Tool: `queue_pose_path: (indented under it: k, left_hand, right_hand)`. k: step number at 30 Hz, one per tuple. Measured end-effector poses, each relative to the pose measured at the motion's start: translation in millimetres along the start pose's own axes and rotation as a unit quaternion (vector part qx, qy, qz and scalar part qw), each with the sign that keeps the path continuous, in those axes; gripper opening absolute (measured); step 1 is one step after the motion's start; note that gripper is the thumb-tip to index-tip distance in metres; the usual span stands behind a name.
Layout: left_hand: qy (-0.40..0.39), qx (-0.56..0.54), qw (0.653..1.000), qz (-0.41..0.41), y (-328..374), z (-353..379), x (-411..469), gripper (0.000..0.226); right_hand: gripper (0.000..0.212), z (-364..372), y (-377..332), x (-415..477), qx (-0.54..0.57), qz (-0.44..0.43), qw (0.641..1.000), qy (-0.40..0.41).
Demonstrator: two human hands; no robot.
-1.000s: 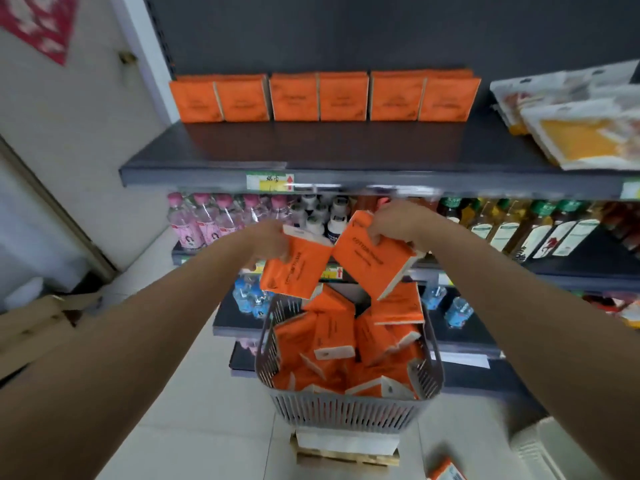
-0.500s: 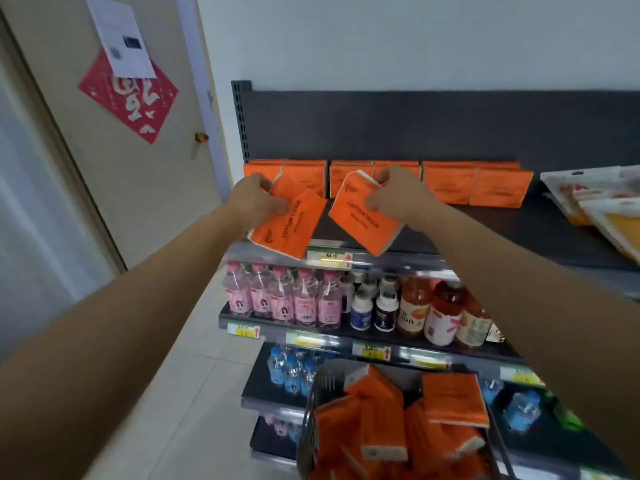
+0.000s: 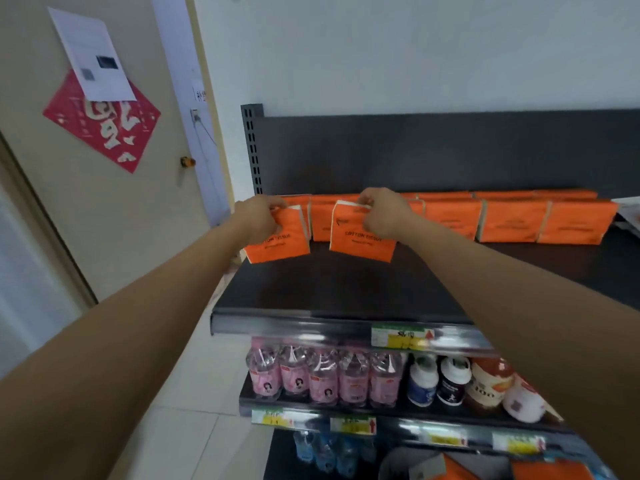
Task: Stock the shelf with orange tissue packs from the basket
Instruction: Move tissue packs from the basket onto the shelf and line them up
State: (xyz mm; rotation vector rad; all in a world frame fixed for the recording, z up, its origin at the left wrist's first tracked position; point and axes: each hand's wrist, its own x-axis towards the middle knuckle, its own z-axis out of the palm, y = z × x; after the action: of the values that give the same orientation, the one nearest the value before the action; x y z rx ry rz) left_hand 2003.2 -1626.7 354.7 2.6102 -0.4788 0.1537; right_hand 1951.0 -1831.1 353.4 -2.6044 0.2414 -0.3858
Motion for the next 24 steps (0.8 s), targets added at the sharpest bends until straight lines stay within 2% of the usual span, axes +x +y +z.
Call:
queue_pose_path:
  k: [5,9,12,16,19,24]
  left_hand:
    - [-0.034,0.054,0.998,0.026,-29.9,22.2,51.1,0.051]
    - [-0.035,0.024,0.999,0.020,-44.8,40.5,74.2,0.053]
    - [0.012,-0.019,1.000,0.008,-51.7,48.9,79.6,0.065]
    - [0.050,-0.111,0.990,-0.071,-61.3,55.2,76.8,0.088]
    - [0.021,-0.180,0.977,-0.114,-68.1,58.8,77.9,0.082]
    - [0.017,-0.155,0.980,-0.124,-76.6,61.7,85.6,0.060]
  right_hand:
    - [0.047,31.4,-7.9,39.0,-0.051,0.018,0.998,-0.037]
    - [0.047,49.6,-6.2,57.0,-0.063,0.021,0.997,-0.048]
    - [0.056,59.9,-1.9,61.7,-0.036,0.034,0.999,-0.005]
    - [0.073,70.7,3.5,58.4,-0.003,0.106,0.993,0.055]
    - [0.070,73.8,5.6,54.6,0.034,0.160,0.983,0.078]
    - [0.062,77.5,5.7,55.7,0.048,0.192,0.979,0.058]
